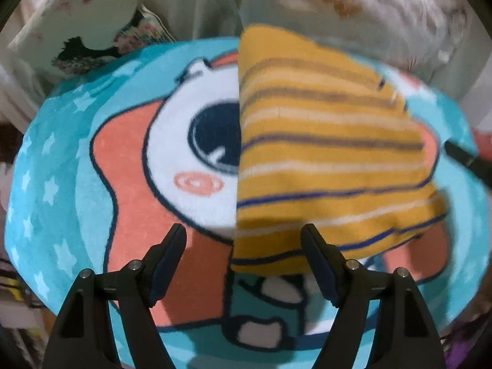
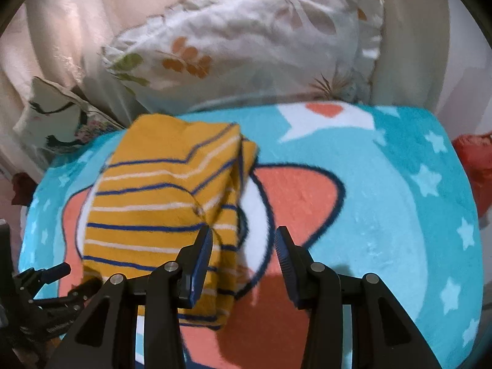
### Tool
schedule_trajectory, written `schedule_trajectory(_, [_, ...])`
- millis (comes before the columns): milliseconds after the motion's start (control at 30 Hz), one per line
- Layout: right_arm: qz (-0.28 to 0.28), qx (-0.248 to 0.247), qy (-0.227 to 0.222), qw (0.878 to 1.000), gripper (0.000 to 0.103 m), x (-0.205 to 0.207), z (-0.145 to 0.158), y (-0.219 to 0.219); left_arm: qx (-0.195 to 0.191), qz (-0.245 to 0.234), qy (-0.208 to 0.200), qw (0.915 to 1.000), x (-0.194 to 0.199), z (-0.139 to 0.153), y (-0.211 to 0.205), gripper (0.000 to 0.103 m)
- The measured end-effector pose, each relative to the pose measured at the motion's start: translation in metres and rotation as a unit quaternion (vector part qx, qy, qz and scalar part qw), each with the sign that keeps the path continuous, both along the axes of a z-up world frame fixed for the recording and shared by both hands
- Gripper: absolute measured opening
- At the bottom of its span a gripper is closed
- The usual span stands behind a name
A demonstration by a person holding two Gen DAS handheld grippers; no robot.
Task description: Fold small clothes
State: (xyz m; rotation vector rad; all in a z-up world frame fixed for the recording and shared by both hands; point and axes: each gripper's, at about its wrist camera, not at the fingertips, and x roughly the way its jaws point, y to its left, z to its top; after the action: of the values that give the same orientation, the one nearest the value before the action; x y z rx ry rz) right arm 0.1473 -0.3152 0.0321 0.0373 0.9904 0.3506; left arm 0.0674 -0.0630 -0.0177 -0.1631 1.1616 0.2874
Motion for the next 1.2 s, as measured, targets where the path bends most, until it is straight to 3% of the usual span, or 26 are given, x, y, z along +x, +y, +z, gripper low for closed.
schedule_trajectory(167, [0.035,0.051,-0.013,0.998,0.046,0.016,0.011,0.022,0.000,0.006,-0.022,0.9997,0.034,0.017,0.010,0.076])
schedule_trajectory(267, [0.041,0.104,0.012,0.994,0.044,0.036,0.010,0.039,0.007,-0.007,-0.035,0.9993,0.064,0.014,0.013,0.076])
schedule_trajectory(300, [0.039,0.110,0.020,0.993,0.039,0.044,0.007,0.043,0.008,-0.011,-0.026,0.9996,0.075,0.007,0.015,0.076])
schedule_trajectory(367, [0.021,0.099,0.042,0.994,0.037,0.062,-0.008,0.052,-0.006,-0.022,-0.004,0.9997,0.090,-0.010,0.019,0.077])
schedule_trajectory(400, [0.009,0.089,0.054,0.995,0.037,0.070,-0.018,0.054,-0.015,-0.032,0.010,0.9993,0.097,-0.021,0.019,0.082])
schedule_trajectory(500, [-0.005,0.059,0.093,0.994,0.038,0.089,-0.044,0.054,-0.036,-0.043,0.024,0.9981,0.103,-0.022,0.025,0.087])
schedule_trajectory(600, [-0.021,0.054,0.069,0.996,0.039,0.092,-0.023,0.052,-0.047,-0.057,-0.002,0.9973,0.104,-0.004,0.028,0.087])
schedule_trajectory(700, [-0.032,0.060,0.050,0.996,0.039,0.104,-0.011,0.057,-0.026,-0.060,-0.020,0.9976,0.118,0.002,0.032,0.087])
schedule_trajectory(767, [-0.037,0.061,0.059,0.996,0.039,0.114,-0.016,0.063,-0.019,-0.065,-0.009,0.9977,0.132,-0.008,0.033,0.087])
schedule_trajectory(867, [-0.041,0.033,0.098,0.994,0.040,0.131,-0.047,0.075,-0.037,-0.076,0.013,0.9963,0.144,-0.030,0.039,0.096])
schedule_trajectory(967, [-0.042,0.018,0.092,0.995,0.039,0.135,-0.052,0.079,-0.059,-0.074,0.018,0.9954,0.145,-0.022,0.048,0.096])
schedule_trajectory(1200, [-0.048,-0.001,0.023,0.999,0.040,0.091,-0.011,0.083,-0.041,-0.072,-0.010,0.9965,0.128,0.002,0.057,0.096])
